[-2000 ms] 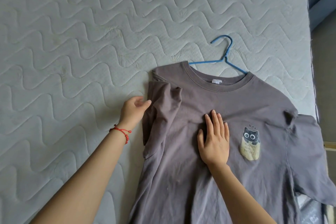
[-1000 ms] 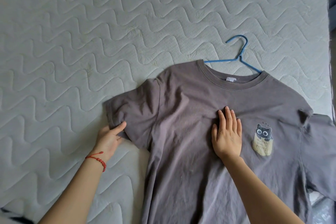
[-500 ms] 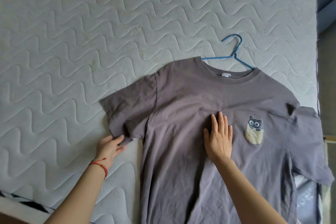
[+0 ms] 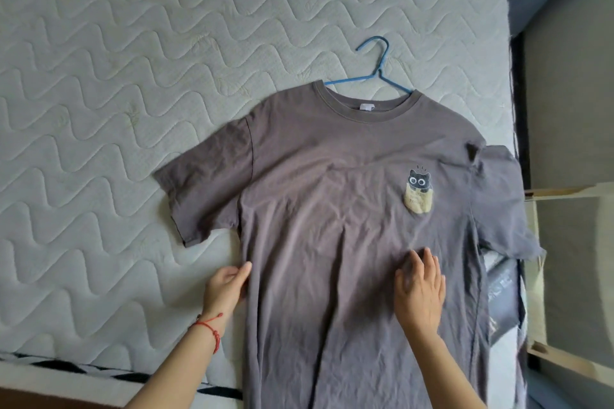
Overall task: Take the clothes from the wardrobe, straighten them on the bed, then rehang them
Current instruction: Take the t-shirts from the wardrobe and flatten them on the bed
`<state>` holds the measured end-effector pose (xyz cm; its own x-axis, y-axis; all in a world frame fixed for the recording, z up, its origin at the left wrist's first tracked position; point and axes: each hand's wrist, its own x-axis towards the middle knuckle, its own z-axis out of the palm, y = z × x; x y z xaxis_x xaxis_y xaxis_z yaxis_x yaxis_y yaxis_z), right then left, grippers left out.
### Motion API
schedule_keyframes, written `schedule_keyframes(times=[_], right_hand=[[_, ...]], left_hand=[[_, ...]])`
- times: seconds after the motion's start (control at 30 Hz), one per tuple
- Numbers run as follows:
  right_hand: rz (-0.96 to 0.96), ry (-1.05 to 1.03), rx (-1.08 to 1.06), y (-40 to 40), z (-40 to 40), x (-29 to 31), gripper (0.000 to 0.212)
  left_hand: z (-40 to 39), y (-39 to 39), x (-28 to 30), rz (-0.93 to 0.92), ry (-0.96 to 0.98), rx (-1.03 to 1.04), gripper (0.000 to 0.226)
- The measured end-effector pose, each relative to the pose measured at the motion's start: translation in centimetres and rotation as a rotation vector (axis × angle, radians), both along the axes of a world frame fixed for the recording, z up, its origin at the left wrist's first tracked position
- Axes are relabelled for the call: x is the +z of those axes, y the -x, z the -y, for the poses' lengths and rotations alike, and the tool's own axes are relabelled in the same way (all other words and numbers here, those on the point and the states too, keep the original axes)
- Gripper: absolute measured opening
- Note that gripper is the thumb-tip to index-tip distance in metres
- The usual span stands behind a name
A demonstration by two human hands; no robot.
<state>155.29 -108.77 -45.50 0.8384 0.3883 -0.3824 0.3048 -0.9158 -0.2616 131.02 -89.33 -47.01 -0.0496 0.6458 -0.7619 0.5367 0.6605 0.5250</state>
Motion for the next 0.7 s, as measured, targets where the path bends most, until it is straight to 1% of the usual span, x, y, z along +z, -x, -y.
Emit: schedule_keyframes(times=[0.07,0.1,0.17,0.23,0.3,0.37,0.47,0.5,0.57,0.63,0.7], right_hand=[[-0.002,0.024,-0.087,-0.1,2.2,0.1,0.047],[-0.004,0.024,-0.136,-0.2,3.2,0.2,0.048],[0.003,0.004,-0.216,-0.7,4.9,0.2,0.049],[0.046,-0.012,-0.248,-1.2,6.3,0.3,0.05],[0.072,-0.01,-0.347,-1.9,7.4,0.5,0.051],[0.059,-0.019,-0.454,-2.7,8.1,0.6,0.052],[0.009,-0.04,-0.521,-3.8,9.1,0.8,0.049],[-0.028,-0.053,-0.572,-3.9,9.3,0.8,0.046],[-0.09,-0.049,-0.658,-3.7,9.9,0.8,0.04],[-0.108,-0.053,-0.667,-3.3,10.5,0.8,0.037],[-0.12,-0.066,-0.659,-3.2,11.2,0.9,0.034]], left_hand=[[2.0,-0.5,0.1,-0.02,-0.046,-0.16,0.053],[2.8,-0.7,0.1,-0.037,-0.071,-0.185,0.06],[3.5,-1.2,0.3,-0.108,-0.112,-0.185,0.054],[3.4,-1.2,0.5,-0.211,-0.151,-0.138,0.046],[2.9,-0.5,0.5,-0.246,-0.203,-0.097,0.045],[2.1,0.6,0.8,-0.267,-0.285,-0.072,0.047],[1.1,2.1,1.3,-0.286,-0.355,-0.032,0.047],[1.1,2.3,1.4,-0.273,-0.338,-0.031,0.044],[2.0,2.6,1.3,-0.225,-0.217,-0.021,0.034],[3.5,3.0,1.2,-0.2,-0.101,-0.018,0.04],[5.0,3.6,1.3,-0.2,-0.061,-0.041,0.041]])
